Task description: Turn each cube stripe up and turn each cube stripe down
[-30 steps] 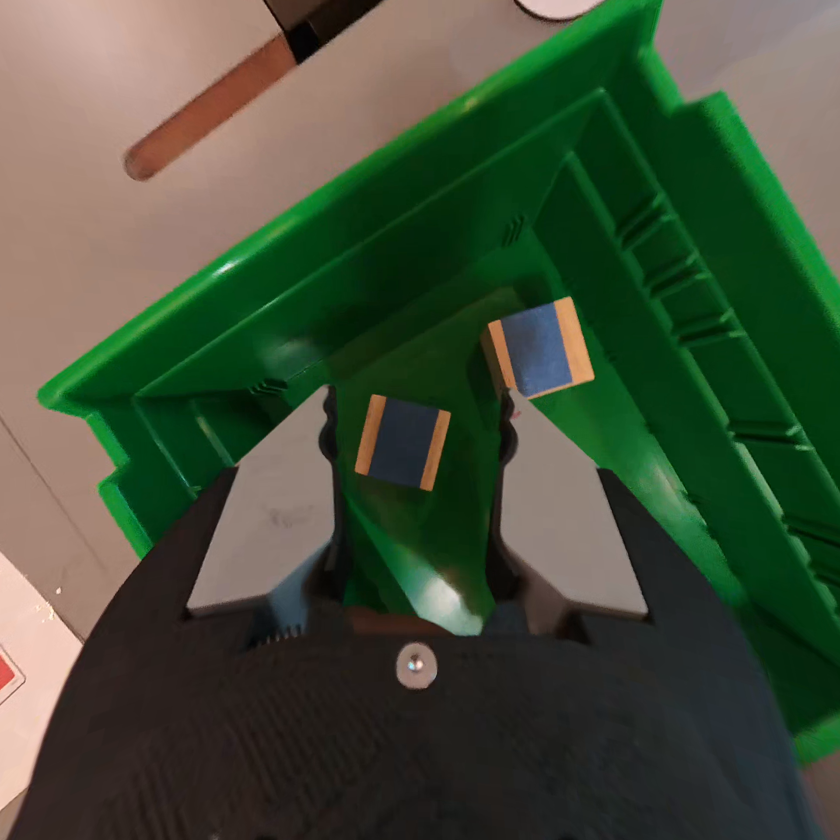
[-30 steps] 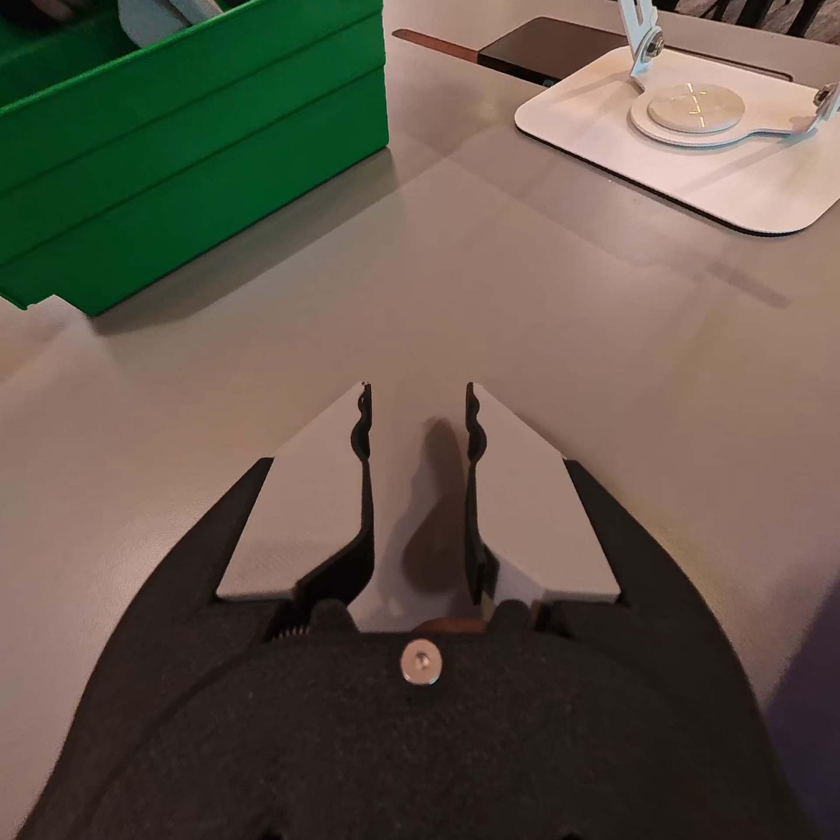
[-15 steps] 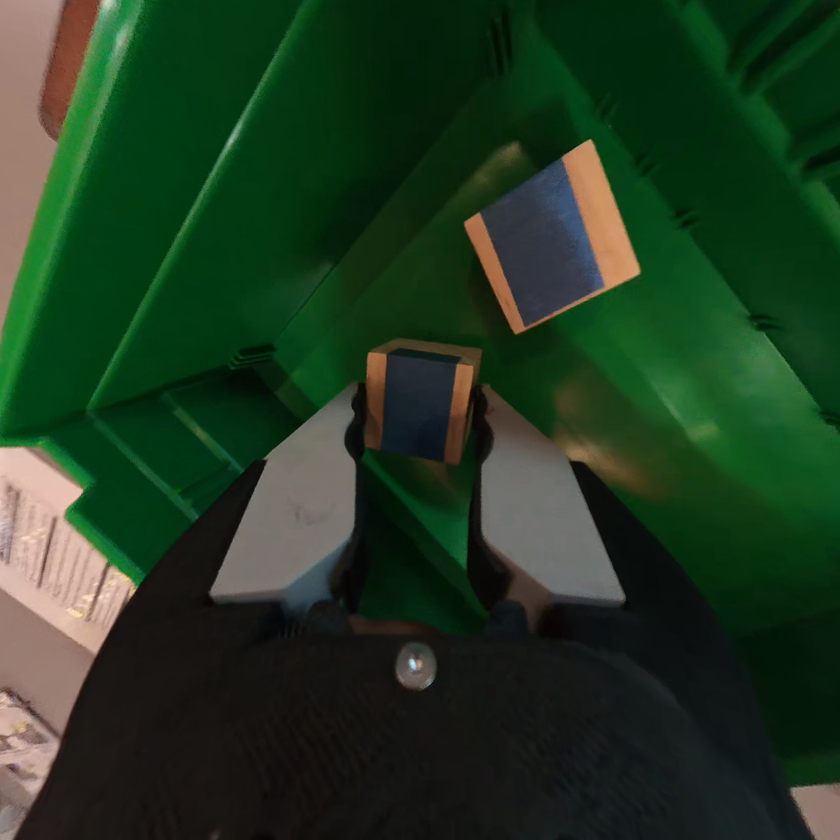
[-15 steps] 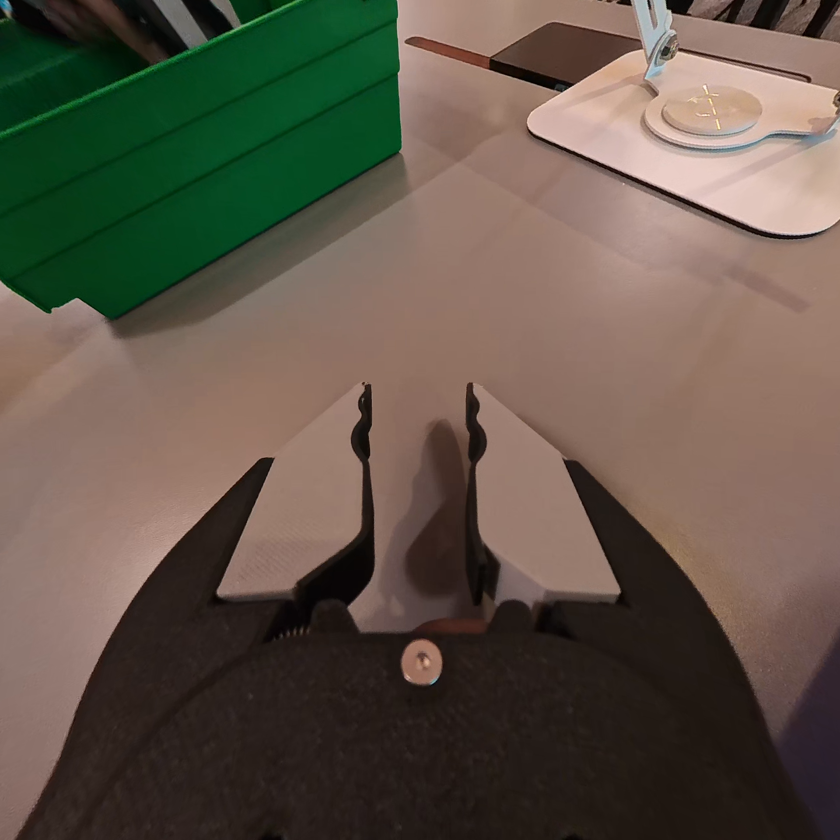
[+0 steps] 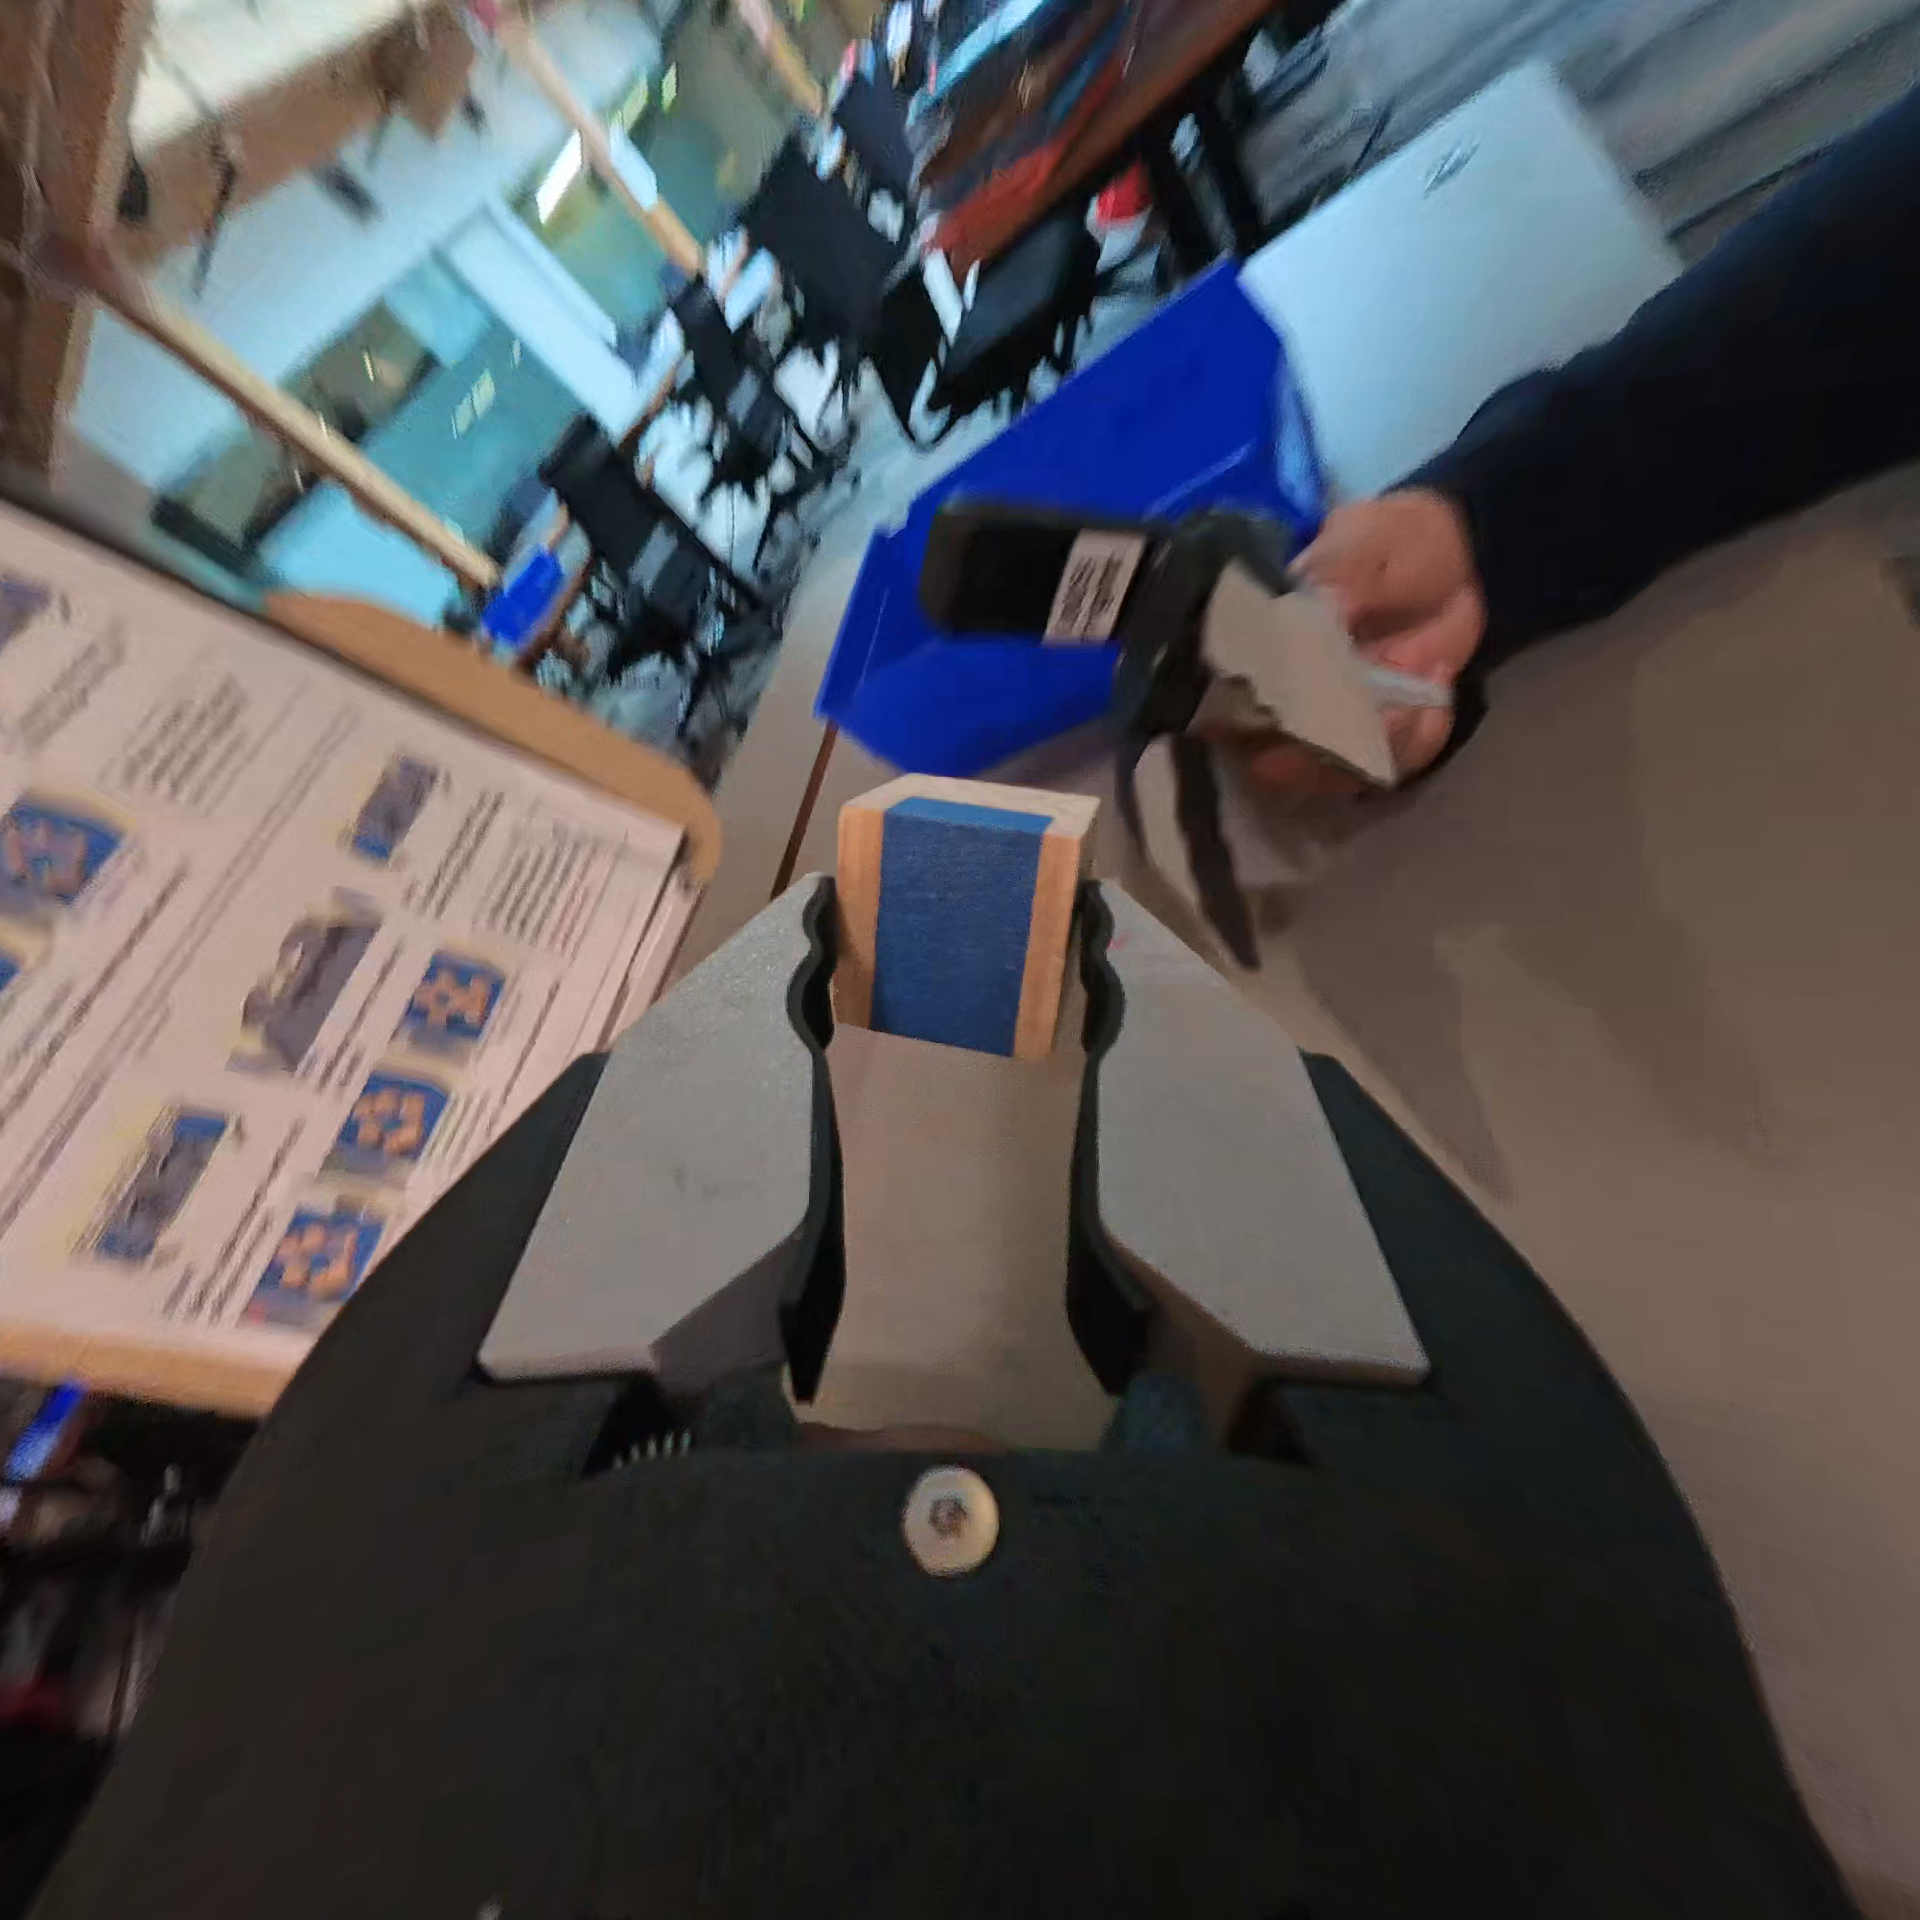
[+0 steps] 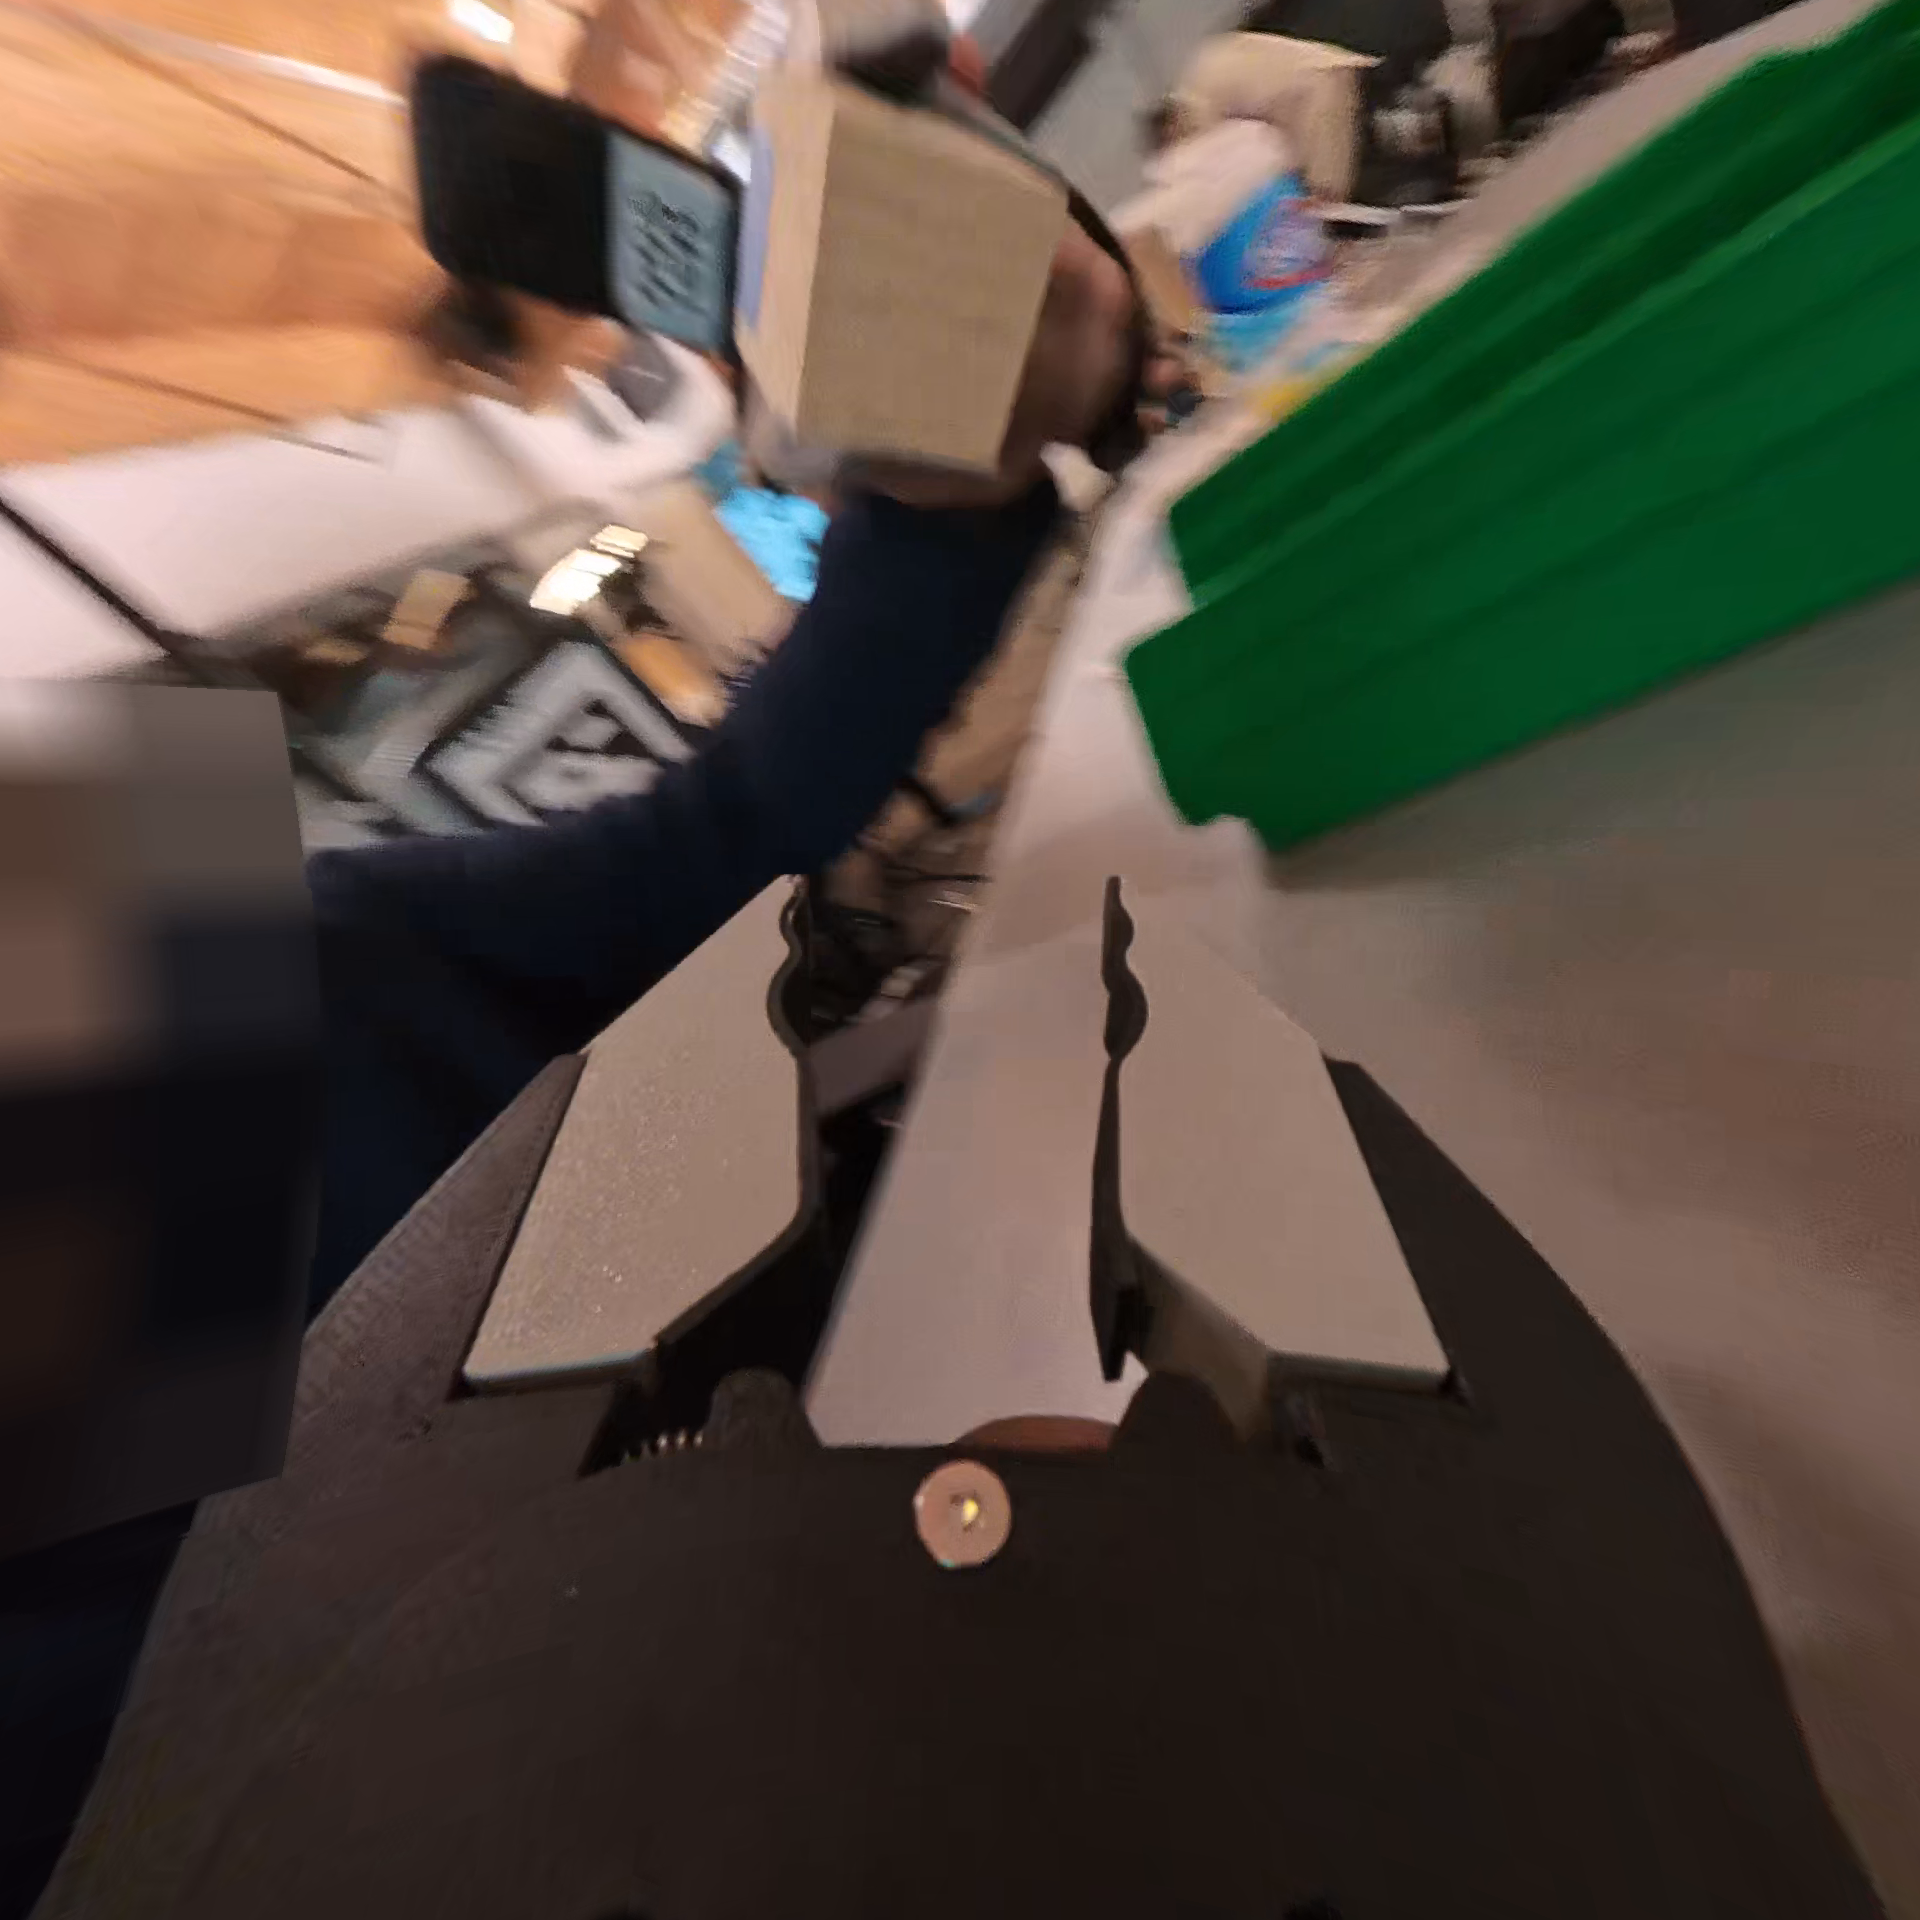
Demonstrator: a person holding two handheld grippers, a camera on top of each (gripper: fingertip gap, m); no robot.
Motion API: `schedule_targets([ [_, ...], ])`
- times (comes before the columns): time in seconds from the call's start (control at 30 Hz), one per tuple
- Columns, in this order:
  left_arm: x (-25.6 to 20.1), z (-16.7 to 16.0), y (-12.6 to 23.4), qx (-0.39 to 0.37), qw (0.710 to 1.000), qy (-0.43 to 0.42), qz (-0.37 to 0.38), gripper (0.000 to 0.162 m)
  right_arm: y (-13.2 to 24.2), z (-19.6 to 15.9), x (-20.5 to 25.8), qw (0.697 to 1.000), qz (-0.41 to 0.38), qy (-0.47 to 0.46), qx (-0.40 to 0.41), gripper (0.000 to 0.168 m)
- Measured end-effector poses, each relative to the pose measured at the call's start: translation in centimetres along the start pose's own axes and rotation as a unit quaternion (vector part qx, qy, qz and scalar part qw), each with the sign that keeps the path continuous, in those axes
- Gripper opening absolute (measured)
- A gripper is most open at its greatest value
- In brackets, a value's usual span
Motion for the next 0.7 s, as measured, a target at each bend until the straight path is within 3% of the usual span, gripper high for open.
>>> schedule_targets([
  [0.07, -1.9, 2.4, -1.0, -0.043, 0.999, -0.025, 0.001, 0.045, 0.0, 0.2, 2.4, 0.997, 0.081, -0.014, -0.009, 0.058],
  [0.23, -4.9, 4.2, -3.8, -0.072, 0.995, -0.062, 0.020, 0.045, 1.0, 1.2, 5.3, 0.986, 0.160, -0.002, -0.047, 0.059],
  [0.33, -5.9, 3.9, -5.1, -0.080, 0.994, -0.065, 0.027, 0.045, 1.5, 1.9, 4.8, 0.986, 0.150, -0.014, -0.069, 0.054],
  [0.4, -6.0, 3.8, -5.6, -0.087, 0.993, -0.065, 0.046, 0.045, 1.8, 2.2, 4.2, 0.988, 0.135, -0.012, -0.079, 0.040],
  [0.7, -6.0, 2.2, -6.9, -0.092, 0.988, -0.059, 0.106, 0.045, 2.0, 2.4, 2.6, 0.991, 0.101, -0.035, -0.085, 0.043],
])
Point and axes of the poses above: each gripper's, where its closed fingertips meet, y back along the fingers, z out of its top, x = y × z across the jaws, the point moved 2 cm from there along y, back along the fingers, and after that the axes turned 10 degrees about -y, right-handed, at the moved point
